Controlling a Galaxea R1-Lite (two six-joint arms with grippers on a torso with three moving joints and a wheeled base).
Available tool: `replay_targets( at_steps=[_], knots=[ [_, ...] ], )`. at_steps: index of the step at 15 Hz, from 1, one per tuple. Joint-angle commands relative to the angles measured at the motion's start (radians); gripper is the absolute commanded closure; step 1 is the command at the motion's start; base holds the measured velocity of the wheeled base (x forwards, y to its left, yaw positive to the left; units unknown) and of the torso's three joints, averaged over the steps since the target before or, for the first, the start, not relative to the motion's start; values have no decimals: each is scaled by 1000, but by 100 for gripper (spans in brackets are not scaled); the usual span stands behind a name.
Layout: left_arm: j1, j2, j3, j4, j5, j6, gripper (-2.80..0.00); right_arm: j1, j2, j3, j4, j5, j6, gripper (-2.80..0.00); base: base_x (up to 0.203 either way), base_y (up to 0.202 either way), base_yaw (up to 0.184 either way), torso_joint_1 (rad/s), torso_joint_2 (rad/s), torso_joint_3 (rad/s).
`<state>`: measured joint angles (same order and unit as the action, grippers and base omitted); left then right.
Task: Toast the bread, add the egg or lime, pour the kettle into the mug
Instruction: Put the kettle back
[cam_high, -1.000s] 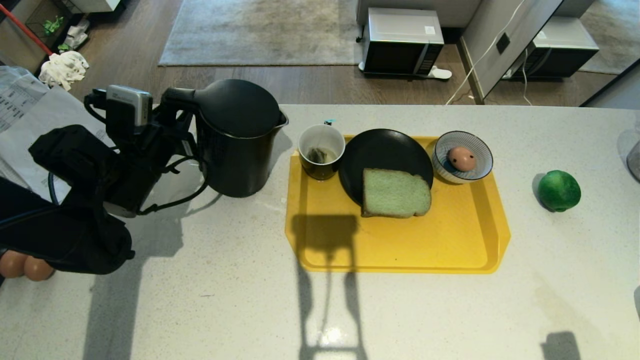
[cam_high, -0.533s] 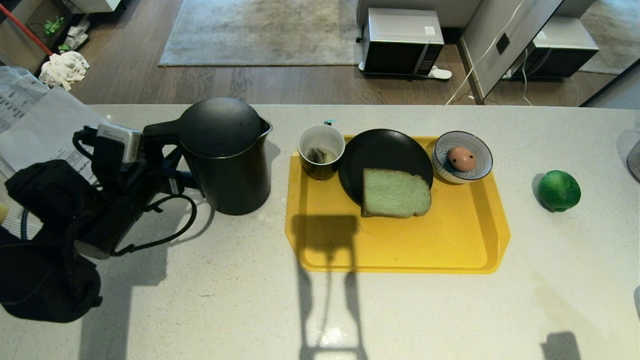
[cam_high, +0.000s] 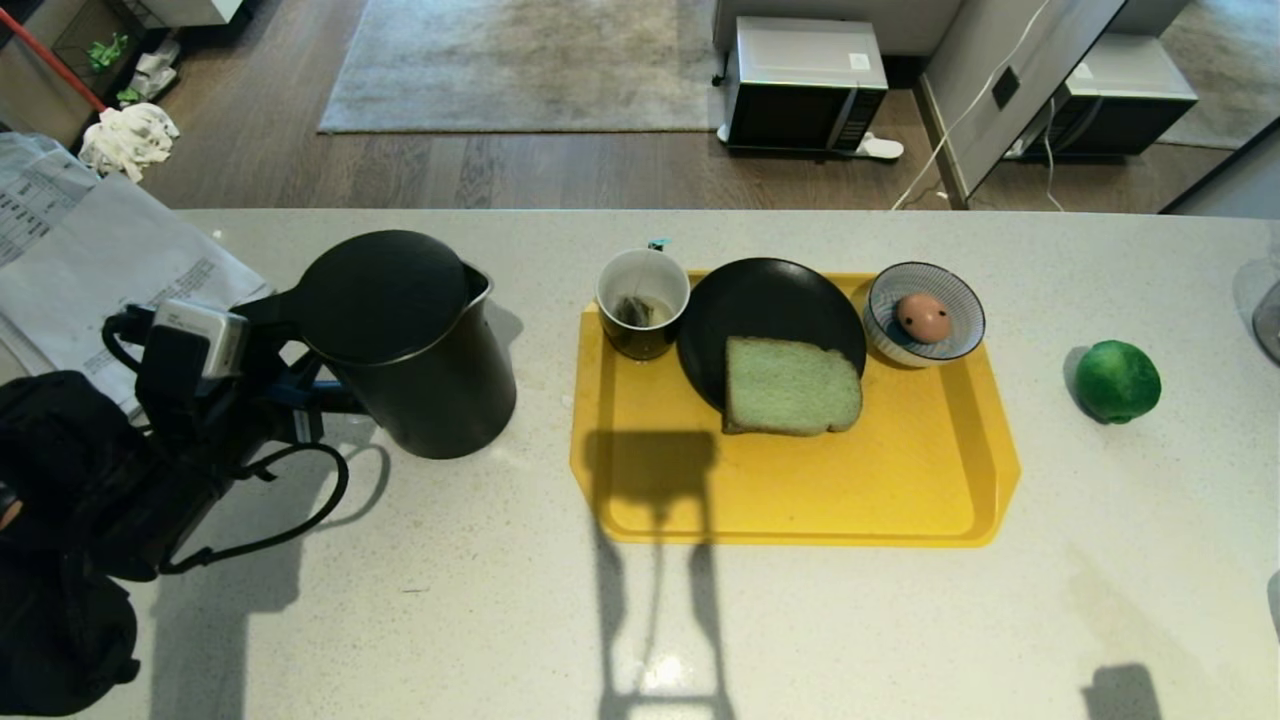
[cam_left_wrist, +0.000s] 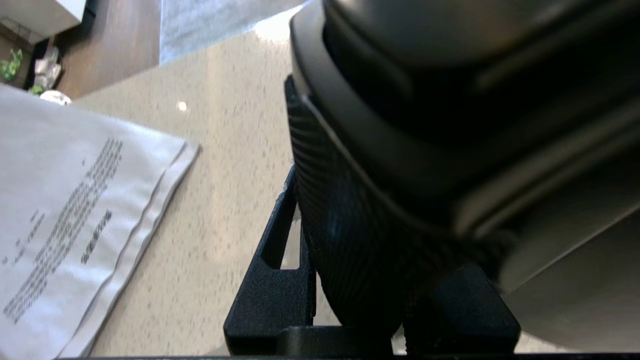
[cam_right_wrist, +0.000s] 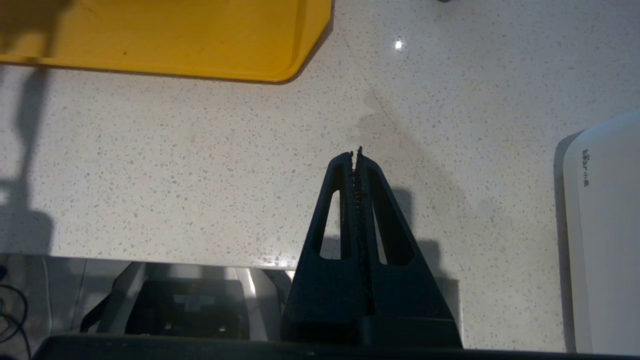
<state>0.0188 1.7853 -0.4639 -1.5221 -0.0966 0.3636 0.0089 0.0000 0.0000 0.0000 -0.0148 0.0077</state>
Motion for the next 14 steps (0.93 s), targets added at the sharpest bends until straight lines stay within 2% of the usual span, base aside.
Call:
replay_targets(
  at_steps=[1,14],
  knots=[
    [6,3,7,-8,0,1,0,0,0,2,0,-1,0,0,0,0,0,0,0,0],
    [-10,2,52,-8,-3,-3,0,0,0,2,0,-1,0,0,0,0,0,0,0,0]
  ],
)
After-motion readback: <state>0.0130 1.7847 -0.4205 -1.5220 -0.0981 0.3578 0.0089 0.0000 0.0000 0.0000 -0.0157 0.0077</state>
